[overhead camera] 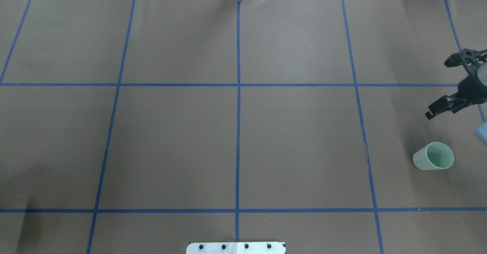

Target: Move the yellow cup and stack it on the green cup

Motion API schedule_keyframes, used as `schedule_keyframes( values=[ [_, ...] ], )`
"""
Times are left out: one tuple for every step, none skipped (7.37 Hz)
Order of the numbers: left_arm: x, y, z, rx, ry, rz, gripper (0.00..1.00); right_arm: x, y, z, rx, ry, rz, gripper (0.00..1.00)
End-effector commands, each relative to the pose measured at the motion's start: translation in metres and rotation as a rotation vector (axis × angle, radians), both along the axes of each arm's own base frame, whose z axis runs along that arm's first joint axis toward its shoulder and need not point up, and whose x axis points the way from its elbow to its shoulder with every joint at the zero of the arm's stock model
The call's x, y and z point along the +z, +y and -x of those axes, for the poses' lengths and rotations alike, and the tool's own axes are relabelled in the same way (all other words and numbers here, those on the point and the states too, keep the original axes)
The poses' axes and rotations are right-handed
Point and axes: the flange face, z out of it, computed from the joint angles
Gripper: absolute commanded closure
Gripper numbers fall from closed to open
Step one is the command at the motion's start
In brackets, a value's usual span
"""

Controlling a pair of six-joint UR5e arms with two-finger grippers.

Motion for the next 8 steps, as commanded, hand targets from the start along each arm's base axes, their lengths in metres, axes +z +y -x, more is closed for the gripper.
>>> schedule_keyframes(
  values=[
    [0.005, 0.010, 0.022, 0.038, -0.005, 0.025, 0.78, -0.005, 0.002, 0.000, -0.001, -0.005, -0.008, 0.00],
    [-0.014, 0.012, 0.037, 0.097, 0.026, 0.004, 0.78, -0.004, 0.002, -0.001, 0.001, -0.003, -0.005, 0.00],
    [-0.017, 0.008, 0.044, 0.154, 0.016, -0.036, 0.78, -0.005, 0.002, -0.001, 0.001, -0.003, -0.006, 0.00],
    [-0.016, 0.005, 0.045, 0.213, 0.027, -0.029, 0.78, -0.009, -0.001, 0.000, 0.001, -0.006, -0.015, 0.00],
    [-0.016, -0.003, 0.045, 0.271, 0.009, -0.071, 0.78, -0.015, 0.000, -0.001, 0.004, -0.011, -0.025, 0.00],
    [-0.017, -0.012, 0.045, 0.339, -0.002, -0.106, 0.77, -0.019, -0.001, 0.000, 0.003, -0.010, -0.036, 0.00],
    [-0.022, -0.027, 0.042, 0.420, -0.027, -0.177, 0.77, -0.022, -0.002, 0.001, 0.003, -0.013, -0.043, 0.00],
    [-0.034, -0.048, 0.037, 0.495, -0.042, -0.249, 0.77, -0.022, -0.003, 0.000, 0.006, -0.013, -0.042, 0.00]
  ],
)
